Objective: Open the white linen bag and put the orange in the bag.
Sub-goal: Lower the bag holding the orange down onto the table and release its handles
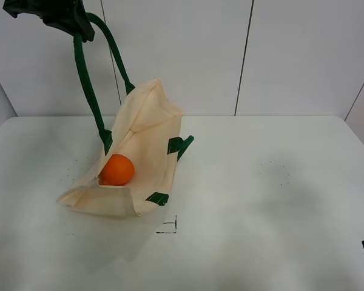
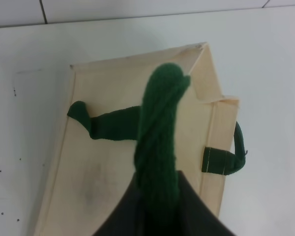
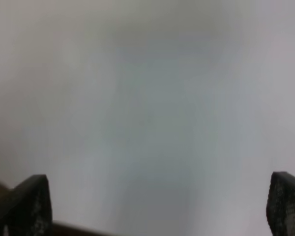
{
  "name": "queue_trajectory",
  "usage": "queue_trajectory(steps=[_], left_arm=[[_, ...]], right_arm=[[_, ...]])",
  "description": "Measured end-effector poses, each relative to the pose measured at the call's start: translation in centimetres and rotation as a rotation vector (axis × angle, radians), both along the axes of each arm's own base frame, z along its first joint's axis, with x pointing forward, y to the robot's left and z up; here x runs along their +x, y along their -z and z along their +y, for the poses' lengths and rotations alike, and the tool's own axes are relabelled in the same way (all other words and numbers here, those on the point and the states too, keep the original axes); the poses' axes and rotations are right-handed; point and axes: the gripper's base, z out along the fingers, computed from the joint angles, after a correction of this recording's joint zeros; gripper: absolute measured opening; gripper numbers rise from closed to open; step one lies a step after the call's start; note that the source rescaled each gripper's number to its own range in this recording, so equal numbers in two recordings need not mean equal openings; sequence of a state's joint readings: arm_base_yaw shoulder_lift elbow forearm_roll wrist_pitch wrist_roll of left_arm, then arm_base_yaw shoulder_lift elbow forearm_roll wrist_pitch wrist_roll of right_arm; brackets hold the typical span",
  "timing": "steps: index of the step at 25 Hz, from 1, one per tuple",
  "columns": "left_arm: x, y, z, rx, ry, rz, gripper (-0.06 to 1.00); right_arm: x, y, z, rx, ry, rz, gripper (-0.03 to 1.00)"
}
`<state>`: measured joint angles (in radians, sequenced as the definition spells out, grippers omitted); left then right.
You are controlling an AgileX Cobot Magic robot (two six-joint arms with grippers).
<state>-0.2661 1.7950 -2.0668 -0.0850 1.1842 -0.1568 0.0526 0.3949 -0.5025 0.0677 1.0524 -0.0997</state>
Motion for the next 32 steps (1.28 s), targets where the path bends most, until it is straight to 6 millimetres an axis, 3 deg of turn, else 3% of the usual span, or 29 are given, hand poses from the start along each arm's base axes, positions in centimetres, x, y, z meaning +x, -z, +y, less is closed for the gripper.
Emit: queue_trajectory(steps=[5, 14, 24, 29, 32], left_arm=[[0.0, 0.0, 0.0, 0.0, 0.0, 0.0, 0.0], [0.0, 0.0, 0.0, 0.001, 0.001, 0.0, 0.0], [0.0, 0.2, 0.0, 0.006, 0.006, 0.006, 0.0], [0.9, 3.4, -0.3, 0.024, 0.006, 0.094, 0.0], [2.3, 7.7, -1.0, 0.022, 0.019, 0.19, 0.0]], right_arm=[[-1.8, -0.6, -0.1, 0.006, 0.003, -0.148, 1.0], [-2.5, -0.8, -0.3, 0.009, 0.065, -0.196, 1.0], [-5.9, -1.1, -0.2, 0.011, 0.091, -0.417, 1.0], [-5.9, -1.1, -0.2, 0.012, 0.091, -0.417, 1.0], [-5.9, -1.1, -0.2, 0.013, 0.091, -0.417, 1.0]])
